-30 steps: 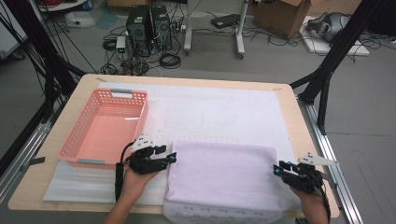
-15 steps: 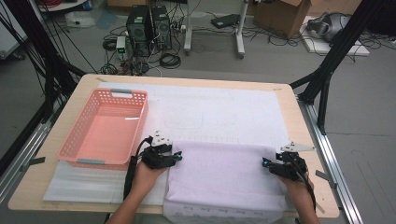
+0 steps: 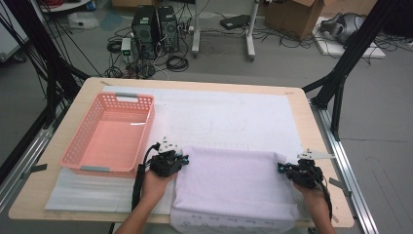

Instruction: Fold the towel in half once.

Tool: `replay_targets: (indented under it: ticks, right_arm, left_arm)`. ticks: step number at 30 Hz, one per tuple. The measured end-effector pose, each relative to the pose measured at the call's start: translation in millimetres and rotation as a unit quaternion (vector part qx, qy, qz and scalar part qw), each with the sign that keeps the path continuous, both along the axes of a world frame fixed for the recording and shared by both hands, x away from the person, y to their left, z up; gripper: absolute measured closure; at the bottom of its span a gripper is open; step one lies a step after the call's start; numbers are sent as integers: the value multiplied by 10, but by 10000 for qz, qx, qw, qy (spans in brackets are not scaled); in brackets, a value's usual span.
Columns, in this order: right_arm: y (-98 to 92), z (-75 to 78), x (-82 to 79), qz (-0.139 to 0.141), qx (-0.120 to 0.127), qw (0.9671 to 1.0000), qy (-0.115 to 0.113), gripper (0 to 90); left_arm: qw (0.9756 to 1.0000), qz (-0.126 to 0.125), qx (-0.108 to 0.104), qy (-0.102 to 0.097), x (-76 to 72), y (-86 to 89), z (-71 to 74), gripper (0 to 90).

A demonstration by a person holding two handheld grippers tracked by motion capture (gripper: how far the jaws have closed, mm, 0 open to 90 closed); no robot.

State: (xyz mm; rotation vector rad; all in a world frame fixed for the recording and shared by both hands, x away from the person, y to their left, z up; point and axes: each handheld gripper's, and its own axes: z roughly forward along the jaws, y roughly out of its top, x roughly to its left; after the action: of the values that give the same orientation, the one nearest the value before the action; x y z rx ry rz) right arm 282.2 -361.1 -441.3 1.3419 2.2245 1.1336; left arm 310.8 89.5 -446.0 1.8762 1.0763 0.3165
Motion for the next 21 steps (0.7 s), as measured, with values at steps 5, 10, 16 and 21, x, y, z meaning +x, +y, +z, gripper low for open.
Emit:
replay_targets:
  ticks: [5,10,16,21]
  right_arm:
    - [-50,145,116,-45,224,9993,-311,871]
    - [-57,289,341,-111,332,9979,-554,870]
    - [7,428,675,-93,142,9967,-797,869]
    - [51,494,927,-150,59,9961,-864,869]
  left_arm:
    - [9996,104,-166,-203,162,50,200,850]
    - [9985,255,-264,-404,429,74,391,849]
    - [9975,416,-224,-529,736,101,472,848]
    - [9969,498,-201,-568,930,111,461,847]
